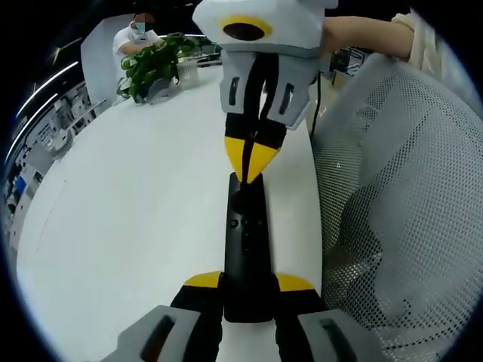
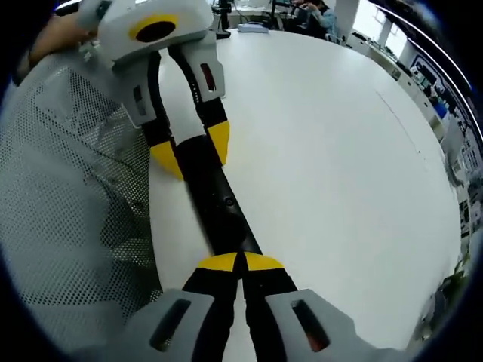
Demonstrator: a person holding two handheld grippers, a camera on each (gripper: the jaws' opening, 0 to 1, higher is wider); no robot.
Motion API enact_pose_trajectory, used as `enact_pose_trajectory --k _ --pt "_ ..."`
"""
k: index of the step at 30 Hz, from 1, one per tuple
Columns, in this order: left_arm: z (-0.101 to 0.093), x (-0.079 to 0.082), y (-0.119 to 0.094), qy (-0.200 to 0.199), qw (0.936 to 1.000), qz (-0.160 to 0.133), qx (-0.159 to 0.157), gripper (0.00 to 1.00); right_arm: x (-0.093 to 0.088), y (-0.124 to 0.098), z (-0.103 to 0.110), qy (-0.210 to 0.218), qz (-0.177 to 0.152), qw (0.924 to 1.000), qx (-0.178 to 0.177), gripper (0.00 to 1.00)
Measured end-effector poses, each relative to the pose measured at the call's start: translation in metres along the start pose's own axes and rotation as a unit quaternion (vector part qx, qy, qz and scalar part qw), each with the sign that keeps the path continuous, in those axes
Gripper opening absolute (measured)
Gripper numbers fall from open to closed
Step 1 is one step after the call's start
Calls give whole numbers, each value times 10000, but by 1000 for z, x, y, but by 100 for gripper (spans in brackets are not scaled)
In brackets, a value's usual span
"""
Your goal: Press the specified remote control buttons in sequence, fully releasing each button before pressing the next.
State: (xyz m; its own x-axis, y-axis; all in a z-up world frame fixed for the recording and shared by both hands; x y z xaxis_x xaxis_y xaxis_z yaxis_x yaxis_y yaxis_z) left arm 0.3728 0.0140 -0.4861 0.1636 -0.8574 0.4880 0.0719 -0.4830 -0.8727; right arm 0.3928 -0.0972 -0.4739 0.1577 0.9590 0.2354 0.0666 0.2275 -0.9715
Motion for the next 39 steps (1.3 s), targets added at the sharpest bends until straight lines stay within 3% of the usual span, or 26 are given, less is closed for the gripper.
enact_pose_trajectory --k 5,10,18,28,31,33,39 --pt "0 0 0 0 10000 2 2 25 0 0 -1 -294 79 9995 43 0" --pt "0 0 0 8 10000 21 3 25 2 0 -3 -537 235 9978 301 0" --pt "0 0 0 -16 10000 11 22 25 3 2 -11 -231 545 9900 1282 0" --pt "-1 0 0 -45 10000 -25 32 25 -1 0 -11 -198 258 9875 1542 0" --pt "-1 0 0 -51 10000 -42 28 25 -1 0 -9 -865 -34 9882 1262 0" --pt "-1 0 0 -56 10000 -47 24 25 -1 -1 -6 -1588 -183 9821 998 0" --pt "-1 0 0 -59 10000 -50 28 25 2 -2 0 -2370 149 9699 539 0"
Point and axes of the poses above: the point that each gripper's makers call its tool centre point, and the gripper's own axes: y roughly forward along the fingers, z roughly to its left, x roughly out of its top, the point moved 4 cm from there along -y, roughly backward along the fingers, and after that the axes turned 7 degrees about z, right-handed, at the moved point
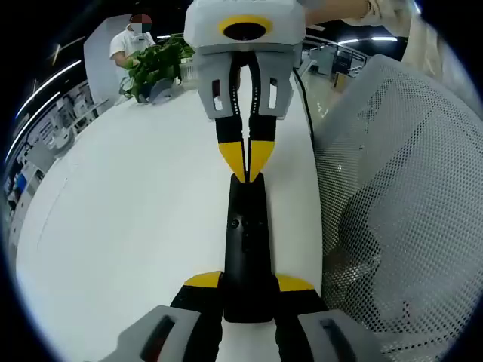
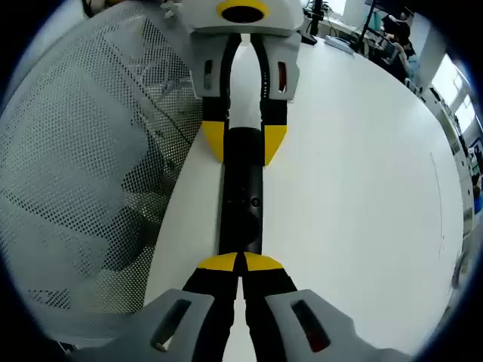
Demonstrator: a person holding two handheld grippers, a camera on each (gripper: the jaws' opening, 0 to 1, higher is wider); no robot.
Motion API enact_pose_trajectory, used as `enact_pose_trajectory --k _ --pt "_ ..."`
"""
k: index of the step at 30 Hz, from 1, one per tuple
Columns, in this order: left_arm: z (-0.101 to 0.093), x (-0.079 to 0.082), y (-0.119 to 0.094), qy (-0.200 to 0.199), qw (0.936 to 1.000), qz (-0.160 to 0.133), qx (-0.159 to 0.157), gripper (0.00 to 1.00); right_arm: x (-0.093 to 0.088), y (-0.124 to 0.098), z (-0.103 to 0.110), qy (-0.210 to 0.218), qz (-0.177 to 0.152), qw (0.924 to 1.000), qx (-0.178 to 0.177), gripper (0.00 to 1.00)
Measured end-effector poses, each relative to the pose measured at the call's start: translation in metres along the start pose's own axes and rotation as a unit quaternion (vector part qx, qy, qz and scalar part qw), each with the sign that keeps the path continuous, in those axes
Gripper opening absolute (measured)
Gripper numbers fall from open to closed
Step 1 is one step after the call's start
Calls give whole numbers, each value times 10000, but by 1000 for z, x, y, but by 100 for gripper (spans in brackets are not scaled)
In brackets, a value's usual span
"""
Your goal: Press the specified remote control buttons in sequence, fully releasing each button before pressing the next.
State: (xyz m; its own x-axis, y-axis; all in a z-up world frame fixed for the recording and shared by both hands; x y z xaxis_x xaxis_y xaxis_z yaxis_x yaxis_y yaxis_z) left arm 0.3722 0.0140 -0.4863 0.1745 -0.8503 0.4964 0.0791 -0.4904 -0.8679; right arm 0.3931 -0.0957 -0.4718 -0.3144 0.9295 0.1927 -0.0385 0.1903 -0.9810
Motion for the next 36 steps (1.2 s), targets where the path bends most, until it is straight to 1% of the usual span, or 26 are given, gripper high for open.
enact_pose_trajectory --k 1,2,6,9,12,13,14,17,23,25,28,32,36 --pt "0 0 0 -1 10000 0 -1 25 2 0 0 -234 53 9997 -62 0" --pt "0 0 0 -2 10000 2 -1 25 3 0 0 -371 35 9993 -105 0" --pt "0 0 0 -8 10000 0 7 25 10 2 2 -395 -9 9992 -94 0" --pt "0 0 0 -12 10000 -3 8 25 14 1 -3 -402 -25 9990 -199 0" --pt "0 0 0 -13 10000 -7 10 25 12 6 -4 -311 82 9995 -77 0" --pt "0 0 0 -13 10000 -5 8 25 14 3 -6 -222 20 9997 -42 0" --pt "0 0 0 -9 10000 -3 7 25 12 4 -5 22 37 10000 21 0" --pt "0 0 0 -7 10000 1 4 25 13 4 -5 -3 25 10000 -39 0" --pt "0 0 0 -5 10000 2 1 25 16 5 -5 -43 295 9995 -72 0" --pt "0 0 0 -8 10000 1 4 25 16 5 -6 64 348 9994 -47 0" --pt "0 0 0 -13 10000 -1 7 25 14 5 -5 156 307 9994 -72 0" --pt "0 0 0 -18 10000 -5 6 25 12 4 -5 301 133 9994 -130 0" --pt "0 0 0 -27 10000 -16 5 25 13 4 -5 376 128 9992 -99 0"
Point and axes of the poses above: the point that each gripper's makers call its tool centre point, and the gripper's own axes: y roughly forward along the fingers, z roughly to its left, x roughly out of its top, the point moved 4 cm from there along -y, roughly backward along the fingers, and after that the axes turned 7 degrees about z, right-handed, at the moved point
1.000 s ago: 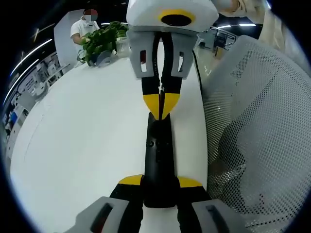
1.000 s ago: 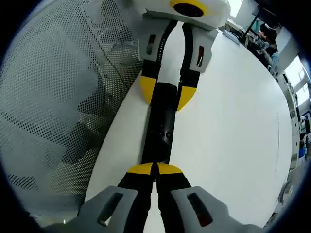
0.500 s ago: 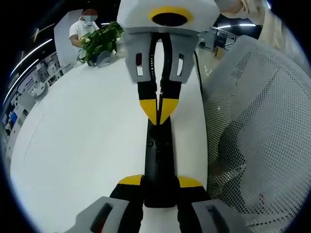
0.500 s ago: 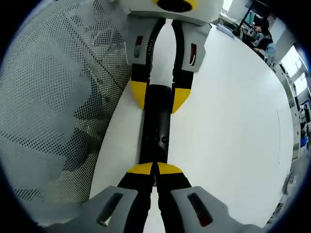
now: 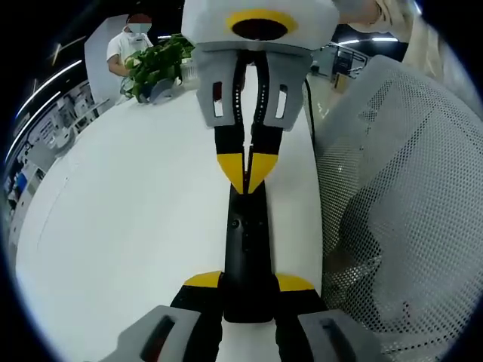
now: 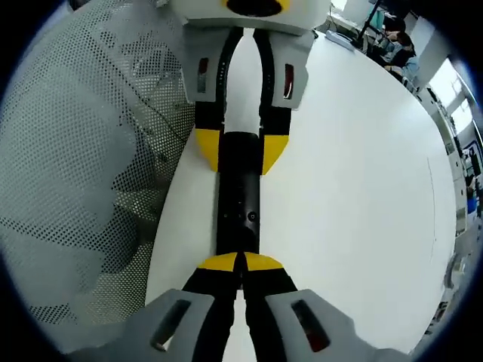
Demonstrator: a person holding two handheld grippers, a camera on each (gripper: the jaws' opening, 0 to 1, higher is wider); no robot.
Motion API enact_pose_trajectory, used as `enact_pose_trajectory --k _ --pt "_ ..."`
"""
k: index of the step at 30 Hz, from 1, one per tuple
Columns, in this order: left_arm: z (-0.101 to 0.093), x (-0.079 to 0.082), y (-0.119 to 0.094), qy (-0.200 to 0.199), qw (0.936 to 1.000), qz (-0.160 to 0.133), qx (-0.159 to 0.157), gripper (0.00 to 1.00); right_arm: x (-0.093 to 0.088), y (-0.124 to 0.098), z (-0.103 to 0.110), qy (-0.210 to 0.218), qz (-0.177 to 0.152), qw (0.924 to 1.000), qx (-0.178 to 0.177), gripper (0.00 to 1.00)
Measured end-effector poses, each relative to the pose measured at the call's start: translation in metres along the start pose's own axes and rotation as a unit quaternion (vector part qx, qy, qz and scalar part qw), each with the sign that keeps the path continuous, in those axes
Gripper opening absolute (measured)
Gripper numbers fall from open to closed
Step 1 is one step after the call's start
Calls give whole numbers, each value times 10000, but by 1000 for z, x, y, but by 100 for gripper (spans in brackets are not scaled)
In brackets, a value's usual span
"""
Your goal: Press the specified remote control buttons in sequence, fully releasing each button before pressing the next.
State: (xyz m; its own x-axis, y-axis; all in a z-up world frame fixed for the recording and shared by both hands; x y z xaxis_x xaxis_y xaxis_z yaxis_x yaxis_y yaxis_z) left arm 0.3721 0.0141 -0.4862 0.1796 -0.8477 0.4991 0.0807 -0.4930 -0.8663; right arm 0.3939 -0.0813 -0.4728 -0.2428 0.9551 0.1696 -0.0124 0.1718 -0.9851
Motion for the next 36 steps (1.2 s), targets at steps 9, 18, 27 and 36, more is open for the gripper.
enact_pose_trajectory --k 9,18,27,36 --pt "0 0 0 -9 10000 -16 3 25 12 2 5 -157 -95 9998 80 0" --pt "0 0 0 -16 10000 -28 6 25 12 2 4 -227 -6 9997 -49 0" --pt "0 -1 0 -55 9999 -83 -14 25 12 3 4 52 -41 9999 -115 0" --pt "1 -1 0 -195 9997 -136 -35 25 10 3 3 373 -125 9992 -62 0"
Point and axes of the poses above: the point that each gripper's makers call its tool centre point, and the gripper's own axes: y roughly forward along the fingers, z roughly to its left, x roughly out of its top, the point moved 4 cm from there along -y, roughly backward along the fingers, and after that the axes turned 7 degrees about z, right-handed, at the moved point
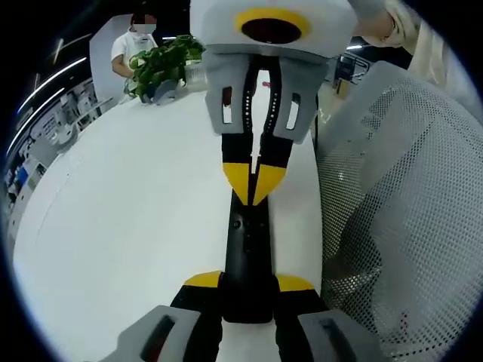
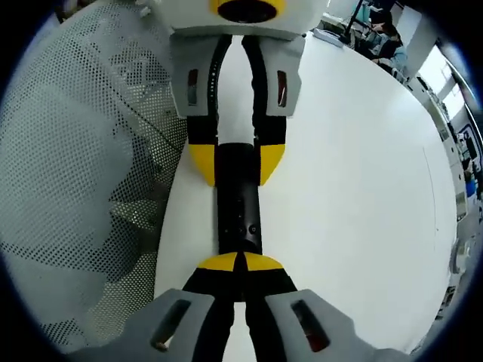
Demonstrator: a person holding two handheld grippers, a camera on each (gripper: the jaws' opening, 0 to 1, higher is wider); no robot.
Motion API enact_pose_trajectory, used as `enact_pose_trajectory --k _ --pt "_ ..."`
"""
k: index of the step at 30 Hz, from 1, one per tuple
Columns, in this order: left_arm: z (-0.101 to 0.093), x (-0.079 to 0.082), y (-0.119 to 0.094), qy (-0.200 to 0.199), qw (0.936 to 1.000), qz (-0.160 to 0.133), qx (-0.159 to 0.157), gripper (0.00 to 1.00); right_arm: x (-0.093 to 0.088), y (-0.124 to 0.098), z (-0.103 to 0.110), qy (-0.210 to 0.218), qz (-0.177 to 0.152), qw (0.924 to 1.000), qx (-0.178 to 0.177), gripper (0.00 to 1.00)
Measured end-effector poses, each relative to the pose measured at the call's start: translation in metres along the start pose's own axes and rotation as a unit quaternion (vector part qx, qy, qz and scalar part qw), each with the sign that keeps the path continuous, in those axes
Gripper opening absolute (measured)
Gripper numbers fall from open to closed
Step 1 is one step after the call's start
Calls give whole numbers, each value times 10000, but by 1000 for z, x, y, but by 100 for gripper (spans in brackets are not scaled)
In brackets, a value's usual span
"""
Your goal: Press the specified remote control buttons in sequence, fully releasing each button before pressing the next.
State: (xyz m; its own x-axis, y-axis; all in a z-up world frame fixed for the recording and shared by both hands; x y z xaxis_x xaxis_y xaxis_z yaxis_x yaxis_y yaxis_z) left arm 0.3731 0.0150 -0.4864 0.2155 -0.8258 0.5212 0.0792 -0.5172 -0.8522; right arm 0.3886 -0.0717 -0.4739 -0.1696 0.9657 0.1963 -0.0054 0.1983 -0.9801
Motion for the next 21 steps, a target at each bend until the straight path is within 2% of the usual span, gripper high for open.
enact_pose_trajectory --k 9,13,18,21 --pt "1 0 0 -56 9999 -24 -81 25 0 1 -3 415 34 9990 161 0" --pt "0 0 0 -62 9999 -38 -95 25 -1 1 -3 627 -48 9978 208 0" --pt "0 0 0 -49 9999 -47 -102 25 -3 0 -1 673 -220 9974 152 0" --pt "0 0 -1 -57 9999 -47 -105 25 -3 0 0 521 -310 9981 76 0"
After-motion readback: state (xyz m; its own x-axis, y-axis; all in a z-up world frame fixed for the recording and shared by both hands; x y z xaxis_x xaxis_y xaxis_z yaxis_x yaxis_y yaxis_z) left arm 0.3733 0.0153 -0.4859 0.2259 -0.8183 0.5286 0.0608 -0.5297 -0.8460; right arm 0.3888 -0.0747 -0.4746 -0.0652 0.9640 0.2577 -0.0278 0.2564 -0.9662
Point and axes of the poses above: the point that each gripper's makers call its tool centre point, and the gripper's own axes: y roughly forward along the fingers, z roughly to its left, x roughly out of its top, the point moved 4 cm from there along -y, roughly backward along the fingers, and after that the axes turned 7 degrees about z, right-handed, at the moved point
